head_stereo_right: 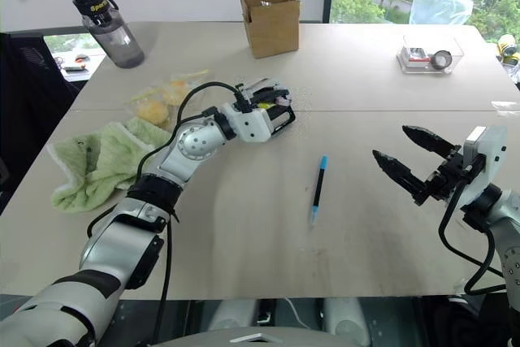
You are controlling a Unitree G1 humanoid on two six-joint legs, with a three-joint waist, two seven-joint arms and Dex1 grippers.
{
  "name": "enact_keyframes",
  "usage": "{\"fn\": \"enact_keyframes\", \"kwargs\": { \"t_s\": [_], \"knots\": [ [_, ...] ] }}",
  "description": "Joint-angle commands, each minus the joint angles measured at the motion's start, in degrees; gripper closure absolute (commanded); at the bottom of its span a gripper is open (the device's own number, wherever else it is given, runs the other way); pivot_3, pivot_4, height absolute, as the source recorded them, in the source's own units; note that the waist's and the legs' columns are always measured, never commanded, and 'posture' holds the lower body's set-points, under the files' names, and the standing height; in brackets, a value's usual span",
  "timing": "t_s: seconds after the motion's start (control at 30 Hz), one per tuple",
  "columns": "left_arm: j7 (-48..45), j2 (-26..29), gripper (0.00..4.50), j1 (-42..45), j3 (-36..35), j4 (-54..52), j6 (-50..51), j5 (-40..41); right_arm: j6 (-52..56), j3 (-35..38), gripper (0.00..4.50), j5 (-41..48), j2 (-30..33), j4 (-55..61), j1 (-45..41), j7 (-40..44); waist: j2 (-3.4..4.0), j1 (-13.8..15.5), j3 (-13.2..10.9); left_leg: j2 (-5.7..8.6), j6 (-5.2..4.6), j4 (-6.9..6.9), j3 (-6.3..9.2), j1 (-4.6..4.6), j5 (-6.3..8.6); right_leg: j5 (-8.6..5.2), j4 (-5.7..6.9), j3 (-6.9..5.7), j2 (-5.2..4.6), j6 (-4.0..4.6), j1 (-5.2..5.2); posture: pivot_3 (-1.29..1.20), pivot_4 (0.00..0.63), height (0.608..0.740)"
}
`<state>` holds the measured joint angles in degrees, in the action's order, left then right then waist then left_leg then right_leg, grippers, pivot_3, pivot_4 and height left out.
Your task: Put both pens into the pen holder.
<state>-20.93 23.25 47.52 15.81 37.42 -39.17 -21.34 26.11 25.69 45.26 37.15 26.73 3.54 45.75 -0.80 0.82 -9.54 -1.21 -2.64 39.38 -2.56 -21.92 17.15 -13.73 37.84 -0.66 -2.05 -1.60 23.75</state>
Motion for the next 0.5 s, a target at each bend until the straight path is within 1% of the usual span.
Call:
{"fn": "enact_keyframes", "kwargs": {
  "t_s": [0.03, 0.13, 0.17, 0.2, 0.37, 0.5],
  "knots": [
    [3.1, 0.8, 1.79, 2.4, -1.3, 0.3, -1.0, -0.8, -1.3, 1.5, 0.00, 0.3, 0.5, 1.1, 0.2, 0.1, 0.00, 0.0, 0.0, 0.00, 0.00, 0.00, 0.00, -0.01, 0.00, 0.00, 0.00, 0.00, 0.00, 0.00, 0.00, 0.00, 0.150, 0.736],
    [4.6, 1.0, 0.62, 3.0, -1.2, 1.1, -1.0, -1.5, -1.5, 1.3, 0.00, 0.4, 0.4, 1.0, 0.2, 0.2, 0.00, 0.0, 0.0, 0.00, 0.00, 0.00, -0.01, 0.00, 0.00, 0.00, 0.00, 0.00, 0.00, 0.00, 0.00, 0.00, 0.150, 0.736],
    [4.9, 1.1, 0.13, 3.1, -1.1, 1.3, -0.9, -1.6, -1.6, 1.1, 0.00, 0.2, 0.4, 1.0, 0.3, 0.4, 0.00, 0.0, 0.0, 0.00, 0.00, 0.00, -0.01, 0.00, 0.00, 0.00, 0.00, 0.00, 0.00, 0.00, 0.00, 0.00, 0.150, 0.736],
    [5.0, 1.1, 0.06, 3.2, -1.1, 1.4, -0.9, -1.5, -1.8, 0.9, 0.00, -0.2, 0.4, 0.8, 0.4, 0.6, 0.00, 0.0, 0.0, 0.00, 0.00, 0.00, -0.01, 0.00, 0.00, 0.00, 0.00, -0.01, 0.00, 0.00, 0.00, 0.00, 0.150, 0.736],
    [2.5, 0.4, 0.06, 2.3, -1.9, 0.2, 0.1, 2.3, -1.9, -1.8, 0.00, -2.3, 0.3, 1.2, 0.6, 0.8, 0.00, 0.0, 0.0, 0.00, 0.01, 0.00, -0.01, 0.00, 0.00, 0.00, 0.01, -0.01, 0.00, 0.00, 0.00, 0.00, 0.150, 0.736],
    [3.5, 0.7, 0.06, 2.1, -3.1, -0.2, 2.7, 2.9, -2.3, -3.2, 0.00, -3.1, 0.1, 0.8, 0.1, 0.9, 0.00, 0.0, 0.0, 0.00, 0.01, 0.02, -0.03, 0.02, -0.01, 0.00, 0.04, -0.01, 0.00, 0.00, 0.00, 0.00, 0.150, 0.736]
  ]
}}
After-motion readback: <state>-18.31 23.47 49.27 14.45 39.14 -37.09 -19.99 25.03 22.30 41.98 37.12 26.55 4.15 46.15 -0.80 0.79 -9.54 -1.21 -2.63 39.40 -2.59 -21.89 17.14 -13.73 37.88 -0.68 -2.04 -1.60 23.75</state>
